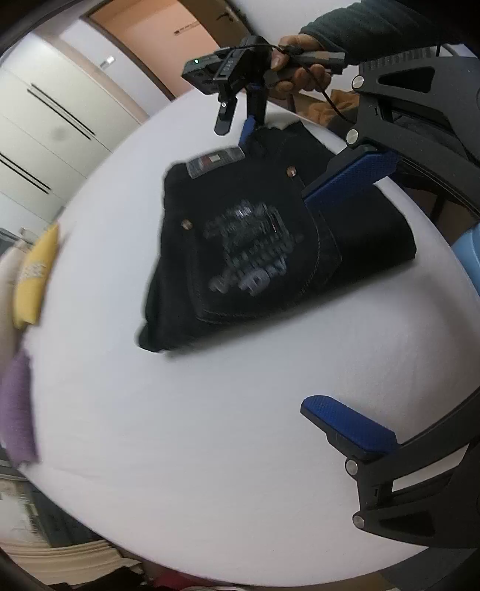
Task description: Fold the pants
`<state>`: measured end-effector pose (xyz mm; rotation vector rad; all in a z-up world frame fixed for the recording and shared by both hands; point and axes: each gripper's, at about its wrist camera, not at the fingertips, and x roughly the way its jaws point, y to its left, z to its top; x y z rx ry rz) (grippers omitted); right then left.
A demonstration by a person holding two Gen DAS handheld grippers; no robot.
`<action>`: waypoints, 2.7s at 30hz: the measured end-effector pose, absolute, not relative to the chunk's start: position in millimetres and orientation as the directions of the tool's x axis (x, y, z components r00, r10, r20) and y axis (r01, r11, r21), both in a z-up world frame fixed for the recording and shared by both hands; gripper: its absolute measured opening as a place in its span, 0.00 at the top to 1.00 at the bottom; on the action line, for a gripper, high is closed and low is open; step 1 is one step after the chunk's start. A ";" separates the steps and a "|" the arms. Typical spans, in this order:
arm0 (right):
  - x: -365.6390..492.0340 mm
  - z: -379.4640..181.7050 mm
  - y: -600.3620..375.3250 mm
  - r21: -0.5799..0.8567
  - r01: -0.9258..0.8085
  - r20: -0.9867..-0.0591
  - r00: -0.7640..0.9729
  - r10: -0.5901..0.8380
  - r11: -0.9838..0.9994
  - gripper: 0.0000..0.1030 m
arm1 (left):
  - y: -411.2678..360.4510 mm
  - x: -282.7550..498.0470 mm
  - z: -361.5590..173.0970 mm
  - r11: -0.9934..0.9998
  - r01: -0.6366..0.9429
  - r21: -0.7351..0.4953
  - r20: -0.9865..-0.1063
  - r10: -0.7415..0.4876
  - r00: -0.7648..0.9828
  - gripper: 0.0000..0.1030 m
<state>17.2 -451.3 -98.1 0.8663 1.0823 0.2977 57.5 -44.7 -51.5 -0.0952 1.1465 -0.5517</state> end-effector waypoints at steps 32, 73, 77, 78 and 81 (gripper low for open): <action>33.5 -79.5 -404.4 0.495 0.051 -0.812 0.381 0.442 0.867 0.72 | -109.0 87.7 -88.3 0.835 0.422 -0.354 -0.884 -0.446 0.142 0.69; 206.9 -113.8 -351.3 0.656 0.076 -0.673 0.510 0.536 0.751 0.45 | 19.0 255.6 -111.5 0.924 0.237 -0.301 -0.838 -0.375 0.397 0.37; 164.2 -72.6 -368.3 0.564 0.151 -0.698 0.612 0.371 0.812 0.32 | 29.6 210.7 -45.1 0.969 0.227 -0.095 -0.745 -0.220 0.629 0.33; 149.6 -54.2 -366.7 0.524 0.145 -0.695 0.643 0.322 0.839 0.30 | 28.4 200.5 -28.5 0.975 0.219 -0.044 -0.704 -0.186 0.685 0.32; 100.9 8.9 -352.0 0.410 0.109 -0.621 0.760 0.190 0.905 0.21 | 24.3 136.5 44.0 0.985 0.143 0.095 -0.446 -0.086 0.891 0.00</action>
